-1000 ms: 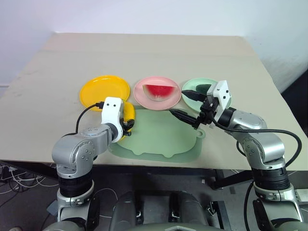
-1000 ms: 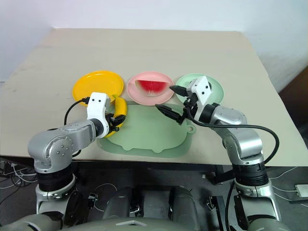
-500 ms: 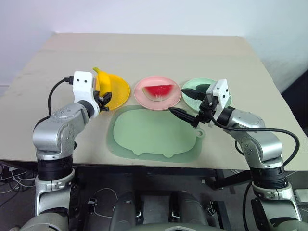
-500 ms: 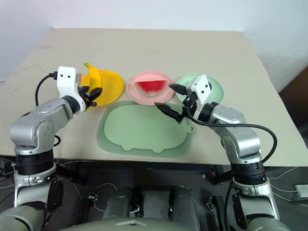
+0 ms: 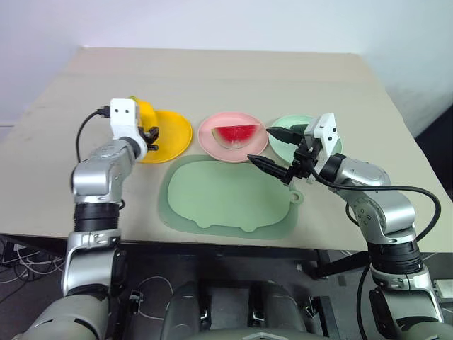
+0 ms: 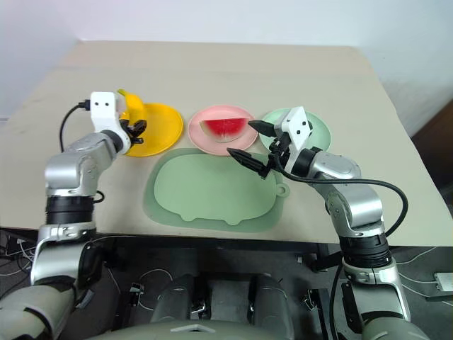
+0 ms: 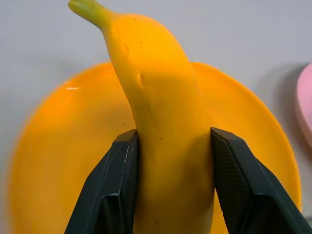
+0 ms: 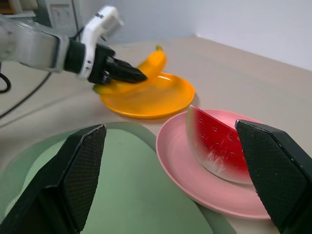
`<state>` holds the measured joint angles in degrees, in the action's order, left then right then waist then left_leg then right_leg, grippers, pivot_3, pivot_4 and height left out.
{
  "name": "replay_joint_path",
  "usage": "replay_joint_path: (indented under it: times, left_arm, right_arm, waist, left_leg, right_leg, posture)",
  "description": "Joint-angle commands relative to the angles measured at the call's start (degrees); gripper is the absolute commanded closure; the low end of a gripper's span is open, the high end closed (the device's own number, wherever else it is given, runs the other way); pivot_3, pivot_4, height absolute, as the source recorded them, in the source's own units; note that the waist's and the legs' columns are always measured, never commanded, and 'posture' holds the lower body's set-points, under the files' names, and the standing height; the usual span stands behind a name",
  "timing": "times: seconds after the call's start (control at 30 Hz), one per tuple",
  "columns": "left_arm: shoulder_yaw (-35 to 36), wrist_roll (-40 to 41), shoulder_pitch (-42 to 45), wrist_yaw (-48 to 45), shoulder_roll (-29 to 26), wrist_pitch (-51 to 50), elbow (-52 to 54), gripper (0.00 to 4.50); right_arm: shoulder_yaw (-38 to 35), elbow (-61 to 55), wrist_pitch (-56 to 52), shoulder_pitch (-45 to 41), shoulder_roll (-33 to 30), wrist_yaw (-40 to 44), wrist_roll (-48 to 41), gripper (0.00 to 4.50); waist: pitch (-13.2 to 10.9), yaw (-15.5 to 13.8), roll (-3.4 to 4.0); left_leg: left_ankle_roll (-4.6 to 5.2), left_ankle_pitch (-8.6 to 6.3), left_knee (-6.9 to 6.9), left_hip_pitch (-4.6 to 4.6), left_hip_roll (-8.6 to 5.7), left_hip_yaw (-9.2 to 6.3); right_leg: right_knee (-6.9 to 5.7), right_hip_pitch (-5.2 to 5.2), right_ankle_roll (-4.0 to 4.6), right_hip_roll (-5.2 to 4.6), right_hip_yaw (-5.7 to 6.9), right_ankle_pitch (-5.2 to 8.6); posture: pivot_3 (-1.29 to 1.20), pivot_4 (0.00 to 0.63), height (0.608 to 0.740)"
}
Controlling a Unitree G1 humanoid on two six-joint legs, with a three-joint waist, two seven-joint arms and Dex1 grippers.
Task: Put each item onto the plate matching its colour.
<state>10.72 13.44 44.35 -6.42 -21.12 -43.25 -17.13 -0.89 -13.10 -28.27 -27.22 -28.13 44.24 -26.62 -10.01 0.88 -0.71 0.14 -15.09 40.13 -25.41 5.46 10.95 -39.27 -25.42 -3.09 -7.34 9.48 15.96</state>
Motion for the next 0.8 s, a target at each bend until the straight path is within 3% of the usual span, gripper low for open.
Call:
replay_joint_path:
  times: [0.03, 0.1, 0.13, 0.33, 0.5, 0.8]
  left_arm:
    - [0.31, -1.09, 2.64, 0.27, -0.04, 2.85, -2.01, 2.69]
    - [0.88, -0.89, 3.31, 0.28, -0.05, 2.94, -4.19, 2.69]
    - [1.09, -0.77, 3.48, 0.36, -0.05, 2.92, -4.8, 1.97]
    - [1.23, -0.48, 3.62, -0.35, -0.34, 3.05, -4.98, 0.06]
    - [-0.7, -0.1, -1.21, -5.52, -1.9, 4.11, 2.24, 0.02]
    - [-1.75, 3.86, -22.64, -26.14, -8.02, 21.45, 22.28, 0.02]
  right_arm:
    - [-1.05, -1.22, 0.43, -1.04, -0.65, 0.05, -0.51, 0.0]
    - [-0.98, -1.21, 0.31, -1.1, -0.7, -0.13, -0.38, 0.0]
    - [-1.02, -1.29, 0.27, -1.06, -0.74, -0.19, -0.39, 0.0]
    - [-1.18, -1.83, 0.07, -0.7, -0.77, -0.7, -0.44, 0.0]
    - [-1.83, -2.67, -0.26, -0.32, -0.72, -1.31, -1.17, 0.0]
    - [-3.24, -3.74, -0.82, 1.32, -0.74, -1.95, -2.77, 0.0]
  waist:
    - [-0.01, 0.2, -0.01]
    - [0.0, 0.15, -0.01]
    - [0.0, 0.08, -0.01]
    - [-0.01, -0.15, -0.01]
    - [-0.01, -0.02, -0.01]
    - [-0.01, -0.15, 0.0]
  left_leg:
    - [-0.02, 0.01, -0.01, 0.0, 0.01, 0.0]
    - [-0.04, 0.02, -0.01, 0.0, 0.02, 0.01]
    - [-0.04, 0.02, -0.01, 0.0, 0.02, 0.01]
    - [-0.03, 0.02, 0.01, 0.0, 0.02, 0.0]
    - [-0.03, 0.02, 0.01, 0.0, 0.02, 0.0]
    - [-0.04, 0.02, 0.0, 0.02, 0.07, 0.03]
  right_leg:
    - [0.0, -0.01, 0.0, 0.02, 0.0, 0.0]
    - [0.0, -0.02, 0.0, 0.03, 0.0, 0.0]
    - [0.0, -0.01, 0.0, 0.03, 0.0, 0.0]
    - [0.0, 0.0, 0.0, 0.01, 0.0, 0.0]
    - [-0.01, -0.01, 0.0, 0.02, 0.0, 0.0]
    - [0.0, -0.02, 0.02, 0.01, -0.04, 0.0]
  posture:
    - [0.0, 0.15, 0.695]
    - [0.0, 0.15, 0.695]
    - [0.0, 0.15, 0.695]
    - [0.0, 0.15, 0.695]
    - [0.0, 0.15, 0.695]
    - [0.0, 0.15, 0.695]
